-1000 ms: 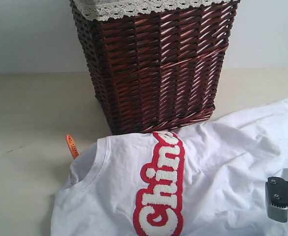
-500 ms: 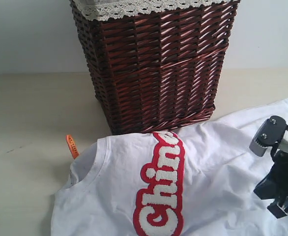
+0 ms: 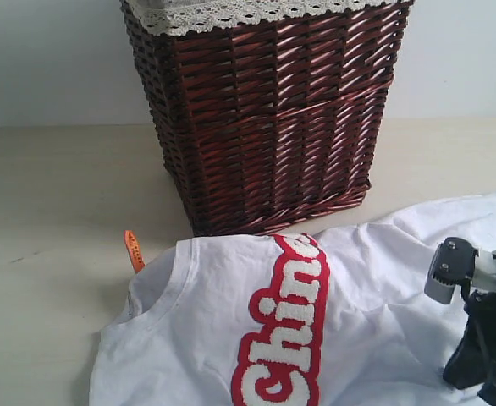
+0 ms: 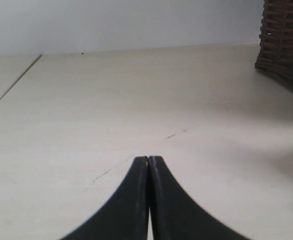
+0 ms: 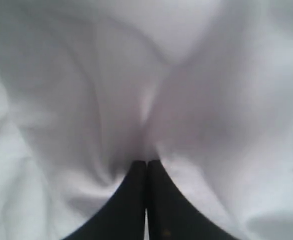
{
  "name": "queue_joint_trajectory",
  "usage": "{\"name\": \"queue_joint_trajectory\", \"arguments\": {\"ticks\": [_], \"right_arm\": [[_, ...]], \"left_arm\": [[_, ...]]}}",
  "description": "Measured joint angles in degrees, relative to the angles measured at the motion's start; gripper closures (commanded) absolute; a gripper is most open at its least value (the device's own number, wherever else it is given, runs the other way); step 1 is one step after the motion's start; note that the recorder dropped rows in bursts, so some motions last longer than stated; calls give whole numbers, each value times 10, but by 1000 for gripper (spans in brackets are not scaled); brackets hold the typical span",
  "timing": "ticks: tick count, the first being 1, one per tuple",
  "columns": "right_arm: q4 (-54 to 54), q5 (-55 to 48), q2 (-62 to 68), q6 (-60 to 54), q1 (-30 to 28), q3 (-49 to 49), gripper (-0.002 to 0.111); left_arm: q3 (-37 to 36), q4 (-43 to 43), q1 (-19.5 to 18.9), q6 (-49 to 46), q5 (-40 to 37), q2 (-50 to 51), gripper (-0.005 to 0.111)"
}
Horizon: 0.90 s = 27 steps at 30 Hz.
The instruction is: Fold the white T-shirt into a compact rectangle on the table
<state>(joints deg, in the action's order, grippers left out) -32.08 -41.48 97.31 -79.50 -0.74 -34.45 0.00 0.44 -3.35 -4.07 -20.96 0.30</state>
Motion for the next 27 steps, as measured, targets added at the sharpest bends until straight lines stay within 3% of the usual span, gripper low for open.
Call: {"name": "queue_joint_trajectory", "arguments": {"ticks": [5,7,9,13,15,21,27], "right_arm": [[-75,19,-108,-52,0,1,89],[-134,42,-191,-93,0,1,88],[-251,113,-290,-115,0,2,88],[-599,252,-547,-123,0,6,88],[-646,257,-656,-123,0,27,88],[-636,292,-918,-124,0,148,88],[-610,331,-970,-124,0,238,88]], "left_arm": [[0,0,0,0,0,0,107],[0,0,0,0,0,0,107],[0,0,0,0,0,0,107],[0,0,0,0,0,0,107],[0,0,0,0,0,0,107],[0,0,0,0,0,0,107],[0,0,0,0,0,0,107]]}}
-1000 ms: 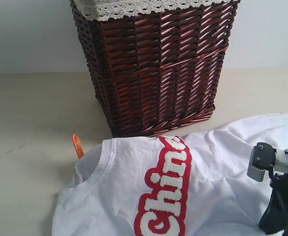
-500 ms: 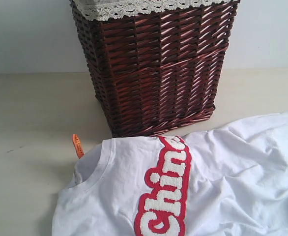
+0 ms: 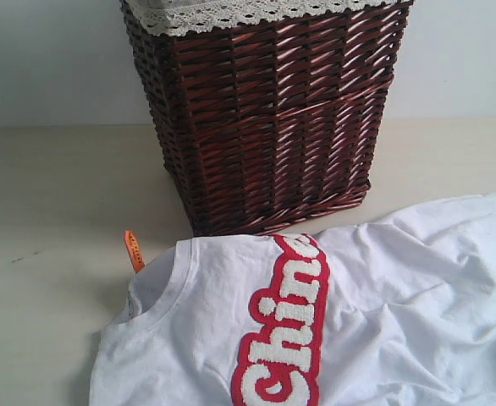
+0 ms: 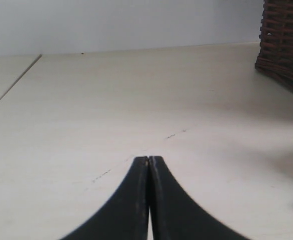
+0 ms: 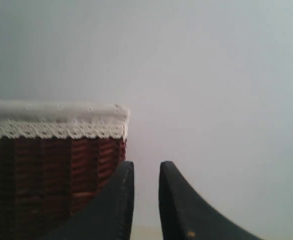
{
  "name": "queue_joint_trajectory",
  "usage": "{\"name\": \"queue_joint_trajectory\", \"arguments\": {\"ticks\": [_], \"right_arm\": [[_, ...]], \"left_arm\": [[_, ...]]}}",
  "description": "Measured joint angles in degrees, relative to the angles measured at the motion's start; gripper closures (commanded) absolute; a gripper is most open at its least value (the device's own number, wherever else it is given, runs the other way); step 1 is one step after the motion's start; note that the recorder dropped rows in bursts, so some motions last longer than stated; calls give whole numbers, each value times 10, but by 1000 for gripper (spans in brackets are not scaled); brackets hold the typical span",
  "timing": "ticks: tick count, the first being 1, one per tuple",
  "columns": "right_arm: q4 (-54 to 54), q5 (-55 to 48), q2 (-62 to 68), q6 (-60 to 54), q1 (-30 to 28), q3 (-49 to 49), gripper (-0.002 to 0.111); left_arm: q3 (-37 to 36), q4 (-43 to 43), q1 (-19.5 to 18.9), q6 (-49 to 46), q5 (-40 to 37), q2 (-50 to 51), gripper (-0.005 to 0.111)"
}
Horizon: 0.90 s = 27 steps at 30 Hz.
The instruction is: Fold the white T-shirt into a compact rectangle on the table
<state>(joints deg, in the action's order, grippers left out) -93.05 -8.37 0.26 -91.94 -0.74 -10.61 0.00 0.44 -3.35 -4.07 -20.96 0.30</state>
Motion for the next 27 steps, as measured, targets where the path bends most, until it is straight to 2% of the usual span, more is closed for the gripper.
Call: {"name": "queue_joint_trajectory", "arguments": {"ticks": [10,16,27], "right_arm": [[100,4,0,0,2,102,88],[96,21,0,48,40,104,88],[93,25,0,88,45,104,88]], "left_arm": [[0,0,0,0,0,0,107],[0,0,0,0,0,0,107],[0,0,0,0,0,0,107]]}}
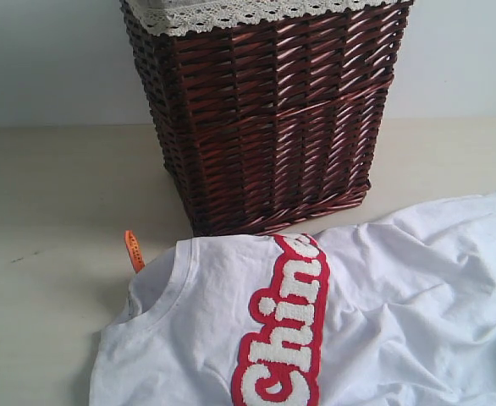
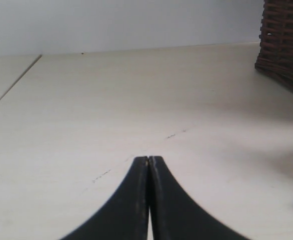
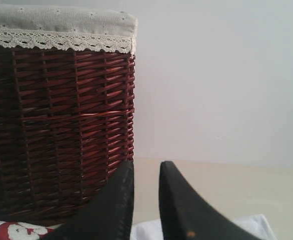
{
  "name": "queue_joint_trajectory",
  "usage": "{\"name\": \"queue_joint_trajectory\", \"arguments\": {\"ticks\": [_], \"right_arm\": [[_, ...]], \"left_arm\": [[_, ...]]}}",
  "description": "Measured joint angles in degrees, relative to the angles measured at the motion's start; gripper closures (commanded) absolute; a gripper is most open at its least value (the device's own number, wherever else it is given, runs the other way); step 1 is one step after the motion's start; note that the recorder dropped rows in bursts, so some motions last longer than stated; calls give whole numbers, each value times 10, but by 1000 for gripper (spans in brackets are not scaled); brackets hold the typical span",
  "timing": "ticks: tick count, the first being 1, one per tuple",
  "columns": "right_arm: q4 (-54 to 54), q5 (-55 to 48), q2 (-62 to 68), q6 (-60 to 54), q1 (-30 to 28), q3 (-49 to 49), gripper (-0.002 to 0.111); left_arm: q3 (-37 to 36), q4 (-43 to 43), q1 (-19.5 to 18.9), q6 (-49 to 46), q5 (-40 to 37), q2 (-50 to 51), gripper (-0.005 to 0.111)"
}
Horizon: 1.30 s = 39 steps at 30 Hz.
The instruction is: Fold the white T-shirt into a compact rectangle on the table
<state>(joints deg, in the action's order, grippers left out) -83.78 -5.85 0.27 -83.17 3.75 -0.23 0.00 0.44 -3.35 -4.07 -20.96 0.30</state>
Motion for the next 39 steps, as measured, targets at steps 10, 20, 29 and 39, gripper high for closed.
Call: {"name": "queue_joint_trajectory", "arguments": {"ticks": [10,20,29,39], "right_arm": [[0,1,0,3,0,0,88],[-2,1,0,3,0,0,88],[-3,1,0,4,0,0,88],[-3,1,0,4,0,0,88]], "left_arm": [[0,0,0,0,0,0,107],[0,0,0,0,44,118,107],[109,0,0,0,56,429,107],[318,1,0,0,61,573,107]]}}
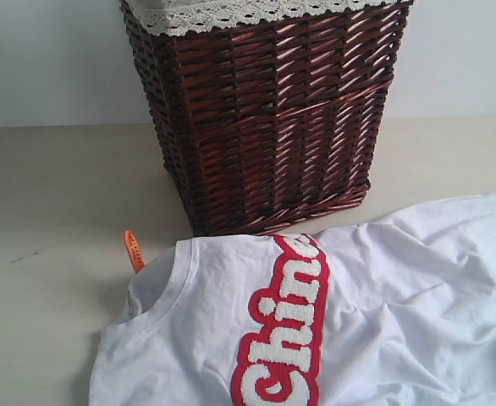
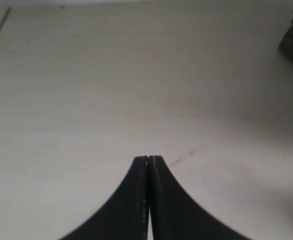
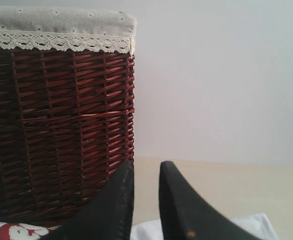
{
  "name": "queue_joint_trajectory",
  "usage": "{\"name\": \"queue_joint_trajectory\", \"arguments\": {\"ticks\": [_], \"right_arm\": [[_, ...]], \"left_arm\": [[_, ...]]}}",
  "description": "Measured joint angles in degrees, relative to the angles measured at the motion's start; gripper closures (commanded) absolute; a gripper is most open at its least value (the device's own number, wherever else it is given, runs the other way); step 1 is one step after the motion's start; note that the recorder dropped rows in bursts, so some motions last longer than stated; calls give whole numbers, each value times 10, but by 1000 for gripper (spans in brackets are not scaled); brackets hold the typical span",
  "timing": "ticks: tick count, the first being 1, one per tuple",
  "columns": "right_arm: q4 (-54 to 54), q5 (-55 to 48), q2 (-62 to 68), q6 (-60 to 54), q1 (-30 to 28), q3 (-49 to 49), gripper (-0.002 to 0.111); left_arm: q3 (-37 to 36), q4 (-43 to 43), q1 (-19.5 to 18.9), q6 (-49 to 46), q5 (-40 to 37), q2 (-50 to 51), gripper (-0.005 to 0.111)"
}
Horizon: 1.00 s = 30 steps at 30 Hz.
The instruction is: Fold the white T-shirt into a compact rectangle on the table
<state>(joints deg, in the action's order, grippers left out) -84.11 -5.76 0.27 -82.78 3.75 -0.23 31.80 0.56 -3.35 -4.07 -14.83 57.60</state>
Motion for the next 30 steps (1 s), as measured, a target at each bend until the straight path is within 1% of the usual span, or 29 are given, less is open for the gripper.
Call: {"name": "queue_joint_trajectory", "arguments": {"ticks": [4,7,9,10,11,12,14,16,17,18,19,20,22,24,26,28,30], "right_arm": [[0,0,0,0,0,0,88],[0,0,0,0,0,0,88],[0,0,0,0,0,0,88],[0,0,0,0,0,0,88],[0,0,0,0,0,0,88],[0,0,0,0,0,0,88],[0,0,0,0,0,0,88],[0,0,0,0,0,0,88],[0,0,0,0,0,0,88],[0,0,0,0,0,0,88],[0,0,0,0,0,0,88],[0,0,0,0,0,0,88],[0,0,0,0,0,0,88],[0,0,0,0,0,0,88],[0,0,0,0,0,0,88],[0,0,0,0,0,0,88],[0,0,0,0,0,0,88]], "left_arm": [[34,18,0,0,21,7,107],[39,38,0,9,5,33,107],[39,93,0,18,-26,60,107],[38,137,2,1,-46,75,107],[37,189,8,-43,-67,88,107],[37,234,18,-117,-89,99,107],[37,365,38,-312,-148,117,107],[39,481,57,-485,-221,132,107],[39,538,68,-569,-258,140,107],[39,584,77,-629,-280,147,107],[40,617,90,-707,-299,156,107],[40,635,99,-752,-300,163,106],[40,650,115,-835,-275,184,102],[40,662,121,-891,-245,209,92],[40,703,122,-960,-228,240,78],[40,780,123,-1036,-227,269,60],[42,869,123,-1107,-239,298,48]]}}
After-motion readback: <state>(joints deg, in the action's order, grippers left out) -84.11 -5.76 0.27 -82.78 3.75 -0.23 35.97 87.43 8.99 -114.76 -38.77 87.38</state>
